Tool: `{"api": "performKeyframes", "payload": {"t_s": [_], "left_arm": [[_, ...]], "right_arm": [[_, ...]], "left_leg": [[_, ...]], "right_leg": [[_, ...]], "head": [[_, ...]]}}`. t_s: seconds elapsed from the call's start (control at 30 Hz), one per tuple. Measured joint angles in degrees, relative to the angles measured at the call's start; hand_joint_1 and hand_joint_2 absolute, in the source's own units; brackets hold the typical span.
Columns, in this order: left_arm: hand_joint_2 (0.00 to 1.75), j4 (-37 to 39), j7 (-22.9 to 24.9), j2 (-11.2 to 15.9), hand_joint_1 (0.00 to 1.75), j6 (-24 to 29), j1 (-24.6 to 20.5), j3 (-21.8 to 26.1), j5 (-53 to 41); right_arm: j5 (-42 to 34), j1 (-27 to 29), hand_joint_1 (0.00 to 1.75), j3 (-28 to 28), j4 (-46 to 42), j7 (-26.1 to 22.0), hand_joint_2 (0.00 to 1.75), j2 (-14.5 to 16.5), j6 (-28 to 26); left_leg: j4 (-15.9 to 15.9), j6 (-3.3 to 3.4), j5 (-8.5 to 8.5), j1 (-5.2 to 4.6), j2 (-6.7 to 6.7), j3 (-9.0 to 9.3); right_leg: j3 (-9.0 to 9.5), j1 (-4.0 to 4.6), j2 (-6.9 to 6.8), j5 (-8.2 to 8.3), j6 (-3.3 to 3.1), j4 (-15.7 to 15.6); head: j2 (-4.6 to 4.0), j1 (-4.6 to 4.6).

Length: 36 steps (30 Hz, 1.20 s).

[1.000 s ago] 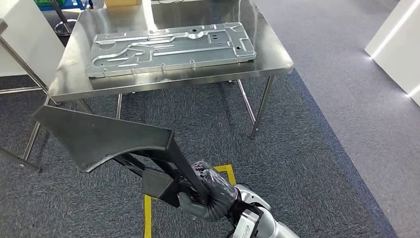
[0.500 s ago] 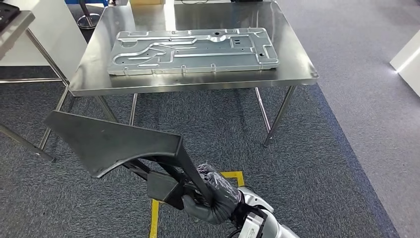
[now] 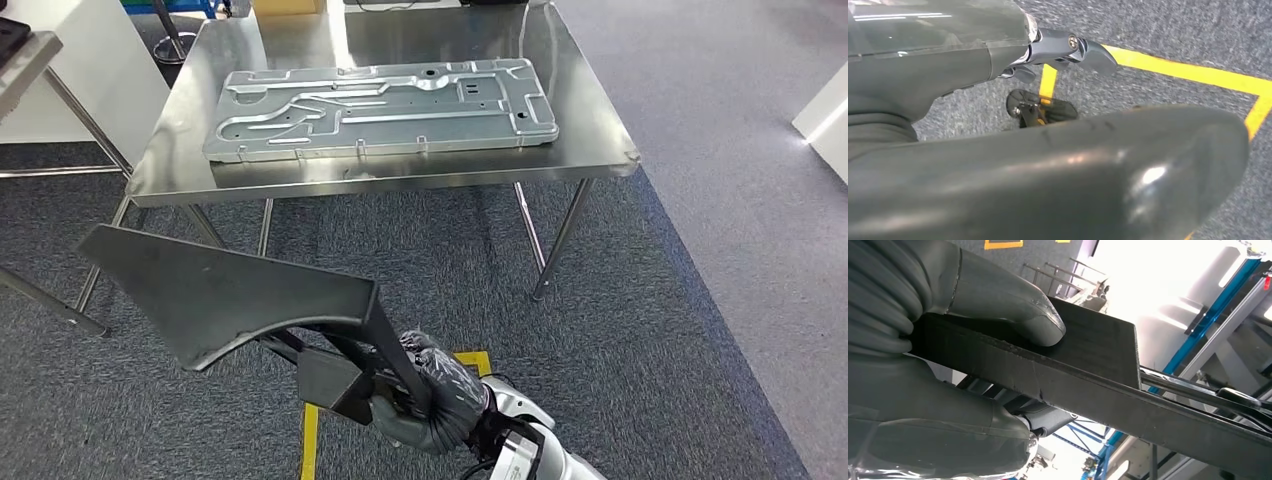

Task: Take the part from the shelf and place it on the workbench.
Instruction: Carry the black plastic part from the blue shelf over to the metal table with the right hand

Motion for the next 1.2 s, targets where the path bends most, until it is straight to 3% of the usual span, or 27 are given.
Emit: {"api": "performKeyframes", "payload": {"t_s": [0.07,0.17,0.2,0.27,0.3,0.33,0.37,0.4,0.43,0.5,0.63,0.7,0.77,0.83,0.87,0.9,0.97,1.03,1.13,1.2], "left_arm": [[0.00,0.01,-0.03,0.03,0.00,-0.08,-0.10,0.01,0.02],[0.00,0.01,-0.08,0.07,0.00,-0.17,-0.11,0.01,0.05],[0.00,0.02,-0.10,0.07,0.00,-0.19,-0.17,0.01,0.06],[0.00,0.01,-0.13,0.08,0.00,-0.22,-0.27,0.01,0.05],[0.00,0.01,-0.13,0.10,0.00,-0.22,-0.29,0.01,0.04],[0.00,0.01,-0.12,0.11,0.00,-0.22,-0.28,0.01,0.03],[0.00,0.01,-0.11,0.12,0.00,-0.22,-0.28,0.01,0.02],[0.00,0.01,-0.09,0.13,0.00,-0.22,-0.28,0.01,-0.03],[0.00,0.02,-0.06,0.13,0.00,-0.22,-0.28,0.01,-0.08],[0.00,0.02,0.00,0.13,0.00,-0.21,-0.34,0.01,-0.16],[0.00,0.01,0.03,0.17,0.00,-0.13,-0.55,0.01,-0.25],[0.00,0.00,0.03,0.22,0.00,-0.11,-0.59,0.01,-0.34],[0.00,0.00,0.04,0.26,0.00,-0.11,-0.64,0.01,-0.37],[0.00,0.00,0.05,0.28,0.00,-0.08,-0.59,0.01,-0.44],[0.00,0.00,0.06,0.28,0.00,-0.06,-0.53,0.01,-0.48],[0.00,0.00,0.07,0.28,0.00,-0.04,-0.49,0.01,-0.50],[0.00,0.00,0.07,0.30,0.00,-0.04,-0.49,0.01,-0.53],[0.00,0.00,0.09,0.36,0.00,-0.04,-0.51,0.03,-0.60],[0.00,0.00,0.10,0.41,0.00,-0.10,-0.53,0.04,-0.87],[0.00,0.00,0.07,0.41,0.00,-0.16,-0.59,0.04,-0.98]], "right_arm": [[0.05,0.00,1.75,0.00,-0.31,-0.01,1.75,-0.01,0.00],[0.10,-0.01,1.75,-0.03,-0.97,-0.02,1.75,-0.01,0.00],[0.11,-0.02,1.75,-0.04,-1.23,-0.04,1.75,-0.02,0.00],[0.13,0.10,1.75,-0.04,-1.51,-0.07,1.75,-0.05,0.00],[0.14,0.22,1.75,-0.04,-1.55,-0.07,1.75,-0.09,0.00],[0.15,0.34,1.75,-0.04,-1.56,-0.05,1.75,-0.13,-0.01],[0.17,0.42,1.75,-0.05,-1.61,-0.04,1.75,-0.16,-0.02],[0.19,0.46,1.75,-0.06,-1.74,-0.02,1.75,-0.19,-0.03],[0.20,0.46,1.75,-0.08,-1.94,-0.01,1.75,-0.20,-0.04],[0.24,0.46,1.75,-0.16,-2.39,0.01,1.75,-0.22,-0.05],[0.06,0.90,1.75,-0.46,-3.21,0.03,1.75,-0.29,0.10],[-0.22,1.10,1.75,-0.82,-3.76,-0.01,1.75,-0.30,0.49],[-0.37,1.26,1.75,-1.19,-4.13,-0.05,1.75,-0.31,0.84],[-0.39,1.66,1.75,-1.37,-4.28,-0.05,1.75,-0.32,0.95],[-0.39,1.90,1.75,-1.44,-4.34,-0.05,1.75,-0.32,0.96],[-0.40,2.09,1.75,-1.54,-4.42,-0.05,1.75,-0.32,0.96],[-0.44,2.29,1.75,-1.72,-4.63,-0.05,1.75,-0.32,0.98],[-0.61,2.40,1.75,-1.83,-4.88,-0.07,1.75,-0.32,1.15],[-0.86,2.71,1.75,-2.17,-5.16,-0.07,1.75,-0.32,1.43],[-0.56,2.87,1.75,-2.48,-5.37,-0.07,1.75,-0.34,1.42]], "left_leg": [[-1.27,0.69,-0.15,-0.31,-0.02,0.58],[-1.89,1.75,-0.17,0.00,-0.13,1.18],[-2.14,2.08,-0.19,0.14,-0.14,1.48],[-2.20,2.51,-0.47,0.10,-0.14,1.79],[-2.17,2.60,-0.64,0.07,-0.18,1.92],[-2.15,2.61,-0.87,0.05,-0.24,2.12],[-2.11,2.55,-1.12,0.05,-0.31,2.40],[-2.07,2.43,-1.44,0.05,-0.40,2.79],[-2.02,2.25,-1.80,0.06,-0.47,3.22],[-1.86,1.70,-2.49,-0.09,-0.56,3.69],[-1.91,0.39,-3.18,-0.10,-0.34,3.97],[-0.17,-0.25,-4.23,0.00,-0.26,3.40],[5.80,-0.62,-6.87,0.07,-0.24,0.26],[13.18,-0.79,-9.19,0.10,-0.24,-4.27],[14.86,-0.81,-8.93,0.11,-0.23,-5.65],[14.36,-0.77,-7.52,0.11,-0.24,-6.00],[7.76,-0.50,-2.60,0.12,-0.53,-3.76],[1.29,-0.04,0.28,0.01,-1.23,-0.98],[-0.92,0.77,0.18,-0.16,-1.36,0.03],[-1.46,1.49,0.12,0.04,-1.07,0.48]], "right_leg": [[0.06,0.12,-0.01,-0.28,0.55,0.04],[-0.20,0.06,-0.01,-1.38,1.49,1.27],[-1.23,0.01,0.03,-2.54,1.80,3.48],[-5.33,-0.25,0.09,-5.44,2.17,10.73],[-7.60,-0.35,0.08,-6.36,2.29,14.24],[-9.14,-0.43,0.08,-6.18,2.37,16.08],[-9.58,-0.50,0.07,-4.86,2.40,15.74],[-8.89,-0.58,0.07,-2.58,2.34,13.25],[-7.39,-0.63,0.07,-0.02,2.18,9.23],[-4.67,-0.50,0.12,2.68,1.74,2.84],[-3.82,-0.27,0.51,2.43,0.68,0.88],[-3.09,-0.47,0.62,2.28,0.02,0.36],[-2.46,-0.43,0.60,1.93,-0.52,0.14],[-2.11,-0.34,0.76,1.50,-0.80,0.18],[-1.90,-0.31,0.92,1.29,-0.80,0.21],[-1.62,-0.31,1.16,1.04,-0.74,0.25],[-0.90,-0.31,1.64,0.48,-0.47,0.31],[-0.50,-0.16,2.11,-0.08,0.02,0.52],[-0.57,-0.20,2.67,-0.41,0.93,0.51],[-0.89,-0.25,2.10,-1.20,1.57,1.67]], "head": [[0.00,0.03],[0.00,0.10],[0.00,0.15],[0.00,0.25],[0.00,0.25],[0.00,0.25],[0.00,0.25],[0.00,0.26],[0.00,0.26],[0.00,0.29],[0.00,0.28],[0.00,0.25],[0.00,0.22],[0.00,0.22],[0.00,0.22],[0.00,0.21],[0.00,0.22],[0.00,0.25],[0.00,0.26],[0.00,0.33]]}}
